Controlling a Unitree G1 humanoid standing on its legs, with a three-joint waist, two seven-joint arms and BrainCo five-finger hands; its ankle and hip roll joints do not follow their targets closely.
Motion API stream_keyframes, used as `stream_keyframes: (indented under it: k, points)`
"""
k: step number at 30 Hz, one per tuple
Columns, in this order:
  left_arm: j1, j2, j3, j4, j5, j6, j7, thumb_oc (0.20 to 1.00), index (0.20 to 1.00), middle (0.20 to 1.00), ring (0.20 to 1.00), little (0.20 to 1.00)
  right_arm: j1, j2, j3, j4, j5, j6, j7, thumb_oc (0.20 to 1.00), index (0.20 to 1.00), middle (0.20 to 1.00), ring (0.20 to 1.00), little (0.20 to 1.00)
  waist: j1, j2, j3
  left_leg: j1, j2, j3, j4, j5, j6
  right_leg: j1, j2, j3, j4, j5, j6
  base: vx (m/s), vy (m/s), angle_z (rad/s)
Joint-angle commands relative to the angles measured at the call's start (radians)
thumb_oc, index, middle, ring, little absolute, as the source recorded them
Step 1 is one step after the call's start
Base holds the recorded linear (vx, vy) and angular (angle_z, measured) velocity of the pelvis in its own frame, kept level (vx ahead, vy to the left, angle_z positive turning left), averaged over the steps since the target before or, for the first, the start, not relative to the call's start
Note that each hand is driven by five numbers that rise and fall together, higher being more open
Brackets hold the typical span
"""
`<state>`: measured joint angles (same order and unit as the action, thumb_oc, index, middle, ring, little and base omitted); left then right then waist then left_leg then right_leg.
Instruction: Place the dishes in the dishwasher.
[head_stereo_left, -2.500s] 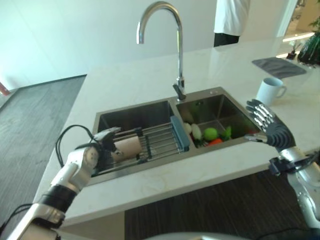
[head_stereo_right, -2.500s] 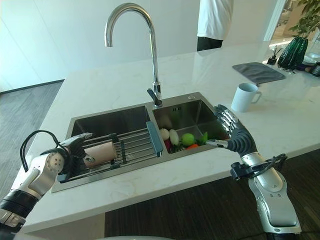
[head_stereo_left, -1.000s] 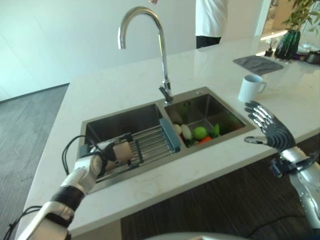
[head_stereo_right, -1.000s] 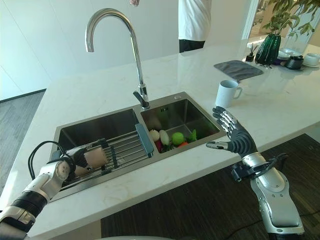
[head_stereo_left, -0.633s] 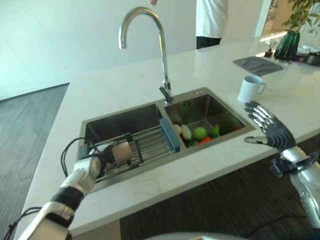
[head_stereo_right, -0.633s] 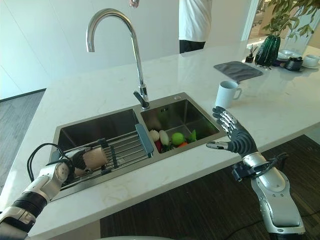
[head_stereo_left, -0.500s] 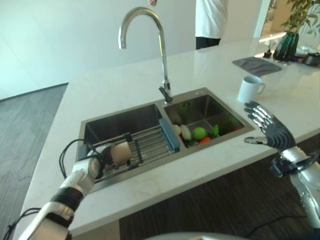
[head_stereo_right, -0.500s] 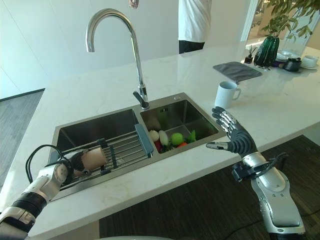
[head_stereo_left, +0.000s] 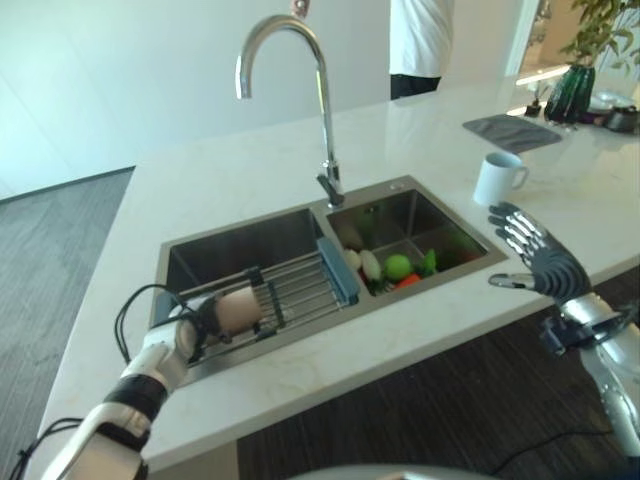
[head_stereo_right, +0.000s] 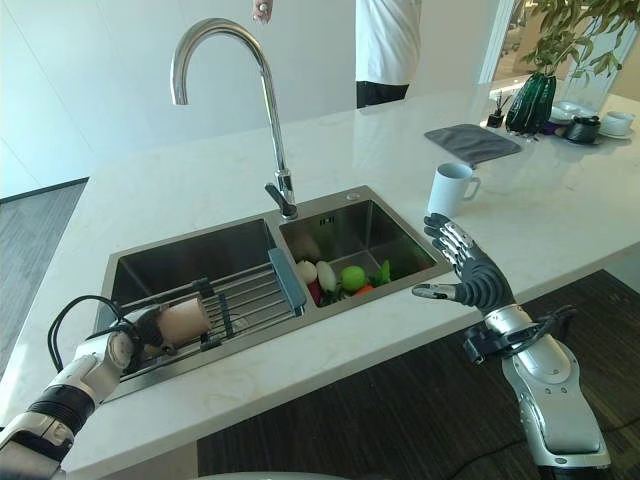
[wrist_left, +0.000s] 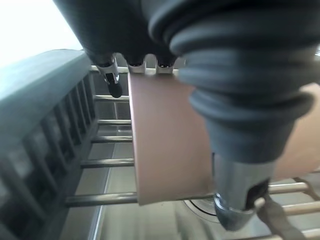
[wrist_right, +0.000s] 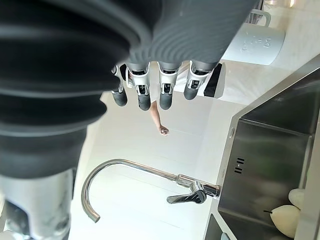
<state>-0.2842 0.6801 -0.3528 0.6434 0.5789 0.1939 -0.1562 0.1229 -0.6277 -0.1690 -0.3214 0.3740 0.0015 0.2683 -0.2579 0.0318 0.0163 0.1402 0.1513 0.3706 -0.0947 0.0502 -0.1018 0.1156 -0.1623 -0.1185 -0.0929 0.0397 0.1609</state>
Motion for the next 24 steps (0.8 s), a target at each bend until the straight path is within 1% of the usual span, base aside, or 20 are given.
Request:
stream_keyframes:
  k: [1, 3, 4, 5, 6, 12, 13, 14, 15, 17, 19, 20, 22, 23, 24]
  points:
    - [-0.109, 0.038, 0.059, 0.083, 0.067, -0.020, 0.038, 1.000, 1.000, 1.000, 1.000, 1.000, -0.087, -0.047, -0.047, -0.021, 0.021, -0.023, -0.001, 1.000, 1.000, 1.000, 1.000, 1.000, -0.012, -0.008, 0.011, 0.060, 0.108, 0.011, 0.007, -0.049, -0.022, -0.005, -0.055, 0.001, 0.006, 0.012, 0.059, 0.00, 0.000, 0.00]
    - [-0.123, 0.040, 0.052, 0.114, 0.077, -0.022, 0.041, 1.000, 1.000, 1.000, 1.000, 1.000, -0.091, -0.052, -0.049, -0.019, 0.026, -0.022, 0.003, 1.000, 1.000, 1.000, 1.000, 1.000, -0.019, -0.007, 0.010, 0.062, 0.108, 0.017, 0.007, -0.051, -0.022, -0.006, -0.054, 0.005, 0.006, 0.012, 0.059, 0.02, 0.003, -0.04]
    - [-0.129, 0.038, 0.049, 0.130, 0.083, -0.025, 0.041, 0.649, 0.649, 0.649, 0.649, 0.649, -0.092, -0.053, -0.050, -0.019, 0.027, -0.022, 0.005, 1.000, 1.000, 1.000, 1.000, 1.000, -0.023, -0.006, 0.009, 0.062, 0.107, 0.019, 0.007, -0.051, -0.022, -0.007, -0.054, 0.008, 0.006, 0.013, 0.059, 0.02, 0.008, -0.07]
    - [-0.139, 0.034, 0.046, 0.156, 0.098, -0.035, 0.047, 0.473, 0.473, 0.473, 0.473, 0.473, -0.091, -0.052, -0.051, -0.022, 0.026, -0.019, 0.011, 1.000, 1.000, 1.000, 1.000, 1.000, -0.027, -0.006, 0.008, 0.061, 0.106, 0.021, 0.007, -0.051, -0.022, -0.008, -0.054, 0.011, 0.006, 0.013, 0.060, 0.02, 0.009, -0.10]
    - [-0.143, 0.032, 0.039, 0.167, 0.107, -0.042, 0.055, 0.200, 0.200, 0.200, 0.200, 0.200, -0.091, -0.052, -0.050, -0.023, 0.024, -0.016, 0.014, 1.000, 1.000, 1.000, 1.000, 1.000, -0.031, -0.005, 0.008, 0.062, 0.105, 0.023, 0.007, -0.052, -0.021, -0.009, -0.054, 0.014, 0.006, 0.014, 0.059, 0.02, 0.006, -0.17]
    - [-0.154, 0.035, 0.022, 0.210, 0.179, -0.067, 0.104, 0.200, 0.200, 0.200, 0.200, 0.200, -0.080, -0.060, -0.062, -0.029, 0.042, -0.014, 0.022, 1.000, 1.000, 1.000, 1.000, 1.000, -0.045, -0.007, 0.003, 0.063, 0.101, 0.035, 0.007, -0.053, -0.020, -0.014, -0.056, 0.025, 0.006, 0.018, 0.063, 0.02, 0.001, -0.08]
    - [-0.152, 0.034, 0.024, 0.211, 0.186, -0.074, 0.117, 0.200, 0.200, 0.200, 0.200, 0.200, -0.073, -0.059, -0.066, -0.031, 0.045, -0.015, 0.021, 1.000, 1.000, 1.000, 1.000, 1.000, -0.046, -0.008, 0.003, 0.062, 0.101, 0.035, 0.007, -0.054, -0.019, -0.017, -0.057, 0.025, 0.006, 0.020, 0.063, 0.01, -0.015, -0.06]
    - [-0.155, 0.032, 0.016, 0.202, 0.178, -0.083, 0.158, 0.200, 0.200, 0.200, 0.200, 0.200, -0.065, -0.055, -0.063, -0.028, 0.040, -0.024, 0.021, 1.000, 1.000, 1.000, 1.000, 1.000, -0.046, -0.009, 0.003, 0.061, 0.102, 0.033, 0.007, -0.054, -0.020, -0.019, -0.061, 0.025, 0.006, 0.022, 0.065, 0.01, -0.015, -0.09]
    - [-0.155, 0.032, 0.015, 0.200, 0.178, -0.086, 0.163, 0.200, 0.200, 0.200, 0.200, 0.200, -0.065, -0.055, -0.063, -0.028, 0.039, -0.024, 0.021, 1.000, 1.000, 1.000, 1.000, 1.000, -0.045, -0.009, 0.003, 0.060, 0.101, 0.032, 0.007, -0.054, -0.020, -0.019, -0.061, 0.025, 0.006, 0.022, 0.065, 0.00, -0.011, -0.11]
    - [-0.150, 0.040, 0.016, 0.149, 0.150, -0.107, 0.214, 0.200, 0.200, 0.200, 0.200, 0.200, -0.059, -0.050, -0.064, -0.022, 0.033, -0.033, 0.012, 1.000, 1.000, 1.000, 1.000, 1.000, -0.040, -0.011, 0.006, 0.060, 0.101, 0.028, 0.007, -0.056, -0.019, -0.017, -0.065, 0.021, 0.006, 0.022, 0.066, 0.00, -0.007, -0.08]
    - [-0.137, 0.056, 0.035, 0.061, 0.070, -0.122, 0.260, 0.200, 0.200, 0.200, 0.200, 0.200, -0.049, -0.044, -0.069, -0.019, 0.033, -0.040, 0.003, 1.000, 1.000, 1.000, 1.000, 1.000, -0.030, -0.013, 0.007, 0.061, 0.100, 0.022, 0.007, -0.057, -0.019, -0.014, -0.066, 0.017, 0.006, 0.021, 0.068, 0.00, 0.000, 0.00]
    - [-0.129, 0.064, 0.043, 0.022, 0.052, -0.134, 0.281, 0.200, 0.200, 0.200, 0.200, 0.200, -0.044, -0.038, -0.068, -0.018, 0.024, -0.046, 0.000, 1.000, 1.000, 1.000, 1.000, 1.000, -0.025, -0.013, 0.009, 0.060, 0.101, 0.020, 0.007, -0.057, -0.019, -0.013, -0.067, 0.015, 0.006, 0.021, 0.067, 0.00, 0.000, 0.00]
    - [-0.109, 0.090, 0.061, -0.072, 0.015, -0.139, 0.305, 0.200, 0.200, 0.200, 0.200, 0.200, -0.035, -0.029, -0.071, -0.018, 0.017, -0.054, -0.012, 1.000, 1.000, 1.000, 1.000, 1.000, -0.012, -0.015, 0.011, 0.059, 0.101, 0.011, 0.007, -0.058, -0.019, -0.009, -0.069, 0.003, 0.006, 0.020, 0.068, 0.00, -0.010, 0.08]
    - [-0.097, 0.105, 0.075, -0.130, 0.000, -0.135, 0.297, 0.200, 0.200, 0.200, 0.200, 0.200, -0.031, -0.026, -0.074, -0.016, 0.016, -0.058, -0.021, 1.000, 1.000, 1.000, 1.000, 1.000, -0.002, -0.015, 0.013, 0.058, 0.101, 0.005, 0.007, -0.059, -0.019, -0.007, -0.070, -0.003, 0.006, 0.019, 0.068, -0.01, -0.020, 0.16]
    - [-0.072, 0.131, 0.098, -0.197, -0.037, -0.154, 0.299, 0.200, 0.200, 0.200, 0.200, 0.200, -0.031, -0.018, -0.077, -0.011, 0.015, -0.060, -0.032, 1.000, 1.000, 1.000, 1.000, 1.000, 0.015, -0.015, 0.015, 0.055, 0.103, -0.005, 0.007, -0.057, -0.020, -0.004, -0.073, -0.015, 0.006, 0.018, 0.067, -0.01, -0.013, 0.20]
